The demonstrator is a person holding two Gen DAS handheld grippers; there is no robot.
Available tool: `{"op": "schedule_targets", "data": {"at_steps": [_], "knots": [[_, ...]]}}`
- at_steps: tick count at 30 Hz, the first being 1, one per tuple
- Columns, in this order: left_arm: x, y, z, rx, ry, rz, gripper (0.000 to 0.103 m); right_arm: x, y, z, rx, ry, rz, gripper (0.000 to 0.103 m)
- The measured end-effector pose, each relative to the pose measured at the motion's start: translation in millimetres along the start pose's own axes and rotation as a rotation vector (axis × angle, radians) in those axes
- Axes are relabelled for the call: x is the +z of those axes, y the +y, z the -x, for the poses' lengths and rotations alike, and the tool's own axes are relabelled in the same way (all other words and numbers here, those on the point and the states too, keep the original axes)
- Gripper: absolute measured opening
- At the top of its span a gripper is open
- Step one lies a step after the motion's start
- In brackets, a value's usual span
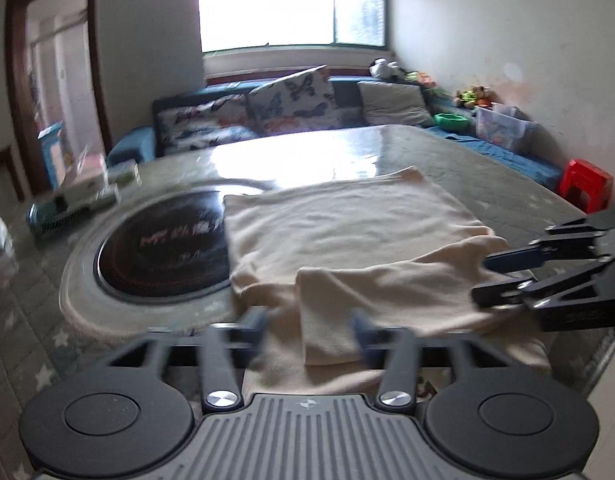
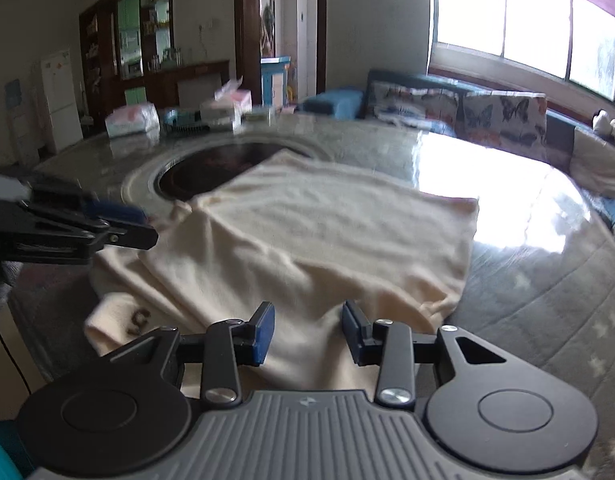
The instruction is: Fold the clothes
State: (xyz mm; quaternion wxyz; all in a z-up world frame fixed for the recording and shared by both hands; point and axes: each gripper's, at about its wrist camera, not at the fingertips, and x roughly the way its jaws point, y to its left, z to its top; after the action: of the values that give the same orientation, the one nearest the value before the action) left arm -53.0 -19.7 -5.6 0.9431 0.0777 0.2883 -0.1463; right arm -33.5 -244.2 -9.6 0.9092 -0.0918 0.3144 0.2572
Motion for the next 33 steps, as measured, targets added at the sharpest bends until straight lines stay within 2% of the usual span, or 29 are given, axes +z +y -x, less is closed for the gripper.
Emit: {"op": "schedule_targets", "data": {"at_steps": [10, 12, 16, 22, 25, 29, 31, 33], "knots": [[-31.4, -10.9, 34.1, -0.115, -0.029, -0.315, 0.069, -4.5, 7.1, 24.5, 0.037, 0.024, 0.084, 0.038], [-36.9, -14.4, 35.0, -0.131, -0.024, -0.348, 0.065, -6.8, 8.3, 29.1, 0.043, 0.036, 0.105, 0.038], [-43.8, -21.6, 32.2, -0.140, -0.022, -0.416, 0.048, -12.9, 10.8, 22.2, 0.052, 0.062, 0.101, 0.040], [-49.3, -29.4, 30.5, -0.162, -0.046, -0.500, 0.044, -6.0, 10.6, 37.0, 0.048, 0.048, 0.137, 0.040], [-50.3, -35.6, 24.9, -0.182, -0.060, -0.520, 0.042, -7.6, 13.0, 41.2, 0.036, 0.065, 0.185, 0.040], [-47.8, -37.4, 15.9, -0.194, -0.059, -0.500, 0.018, -15.0, 22.9, 48.1, 0.018, 0.090, 0.306, 0.045], [-41.0, -32.6, 14.2, -0.196, -0.063, -0.456, 0.013, -18.5, 27.8, 52.2, 0.016, 0.095, 0.365, 0.052], [-32.9, -27.0, 12.8, -0.197, -0.067, -0.406, 0.012, -23.1, 33.6, 56.9, 0.021, 0.099, 0.432, 0.053]]}}
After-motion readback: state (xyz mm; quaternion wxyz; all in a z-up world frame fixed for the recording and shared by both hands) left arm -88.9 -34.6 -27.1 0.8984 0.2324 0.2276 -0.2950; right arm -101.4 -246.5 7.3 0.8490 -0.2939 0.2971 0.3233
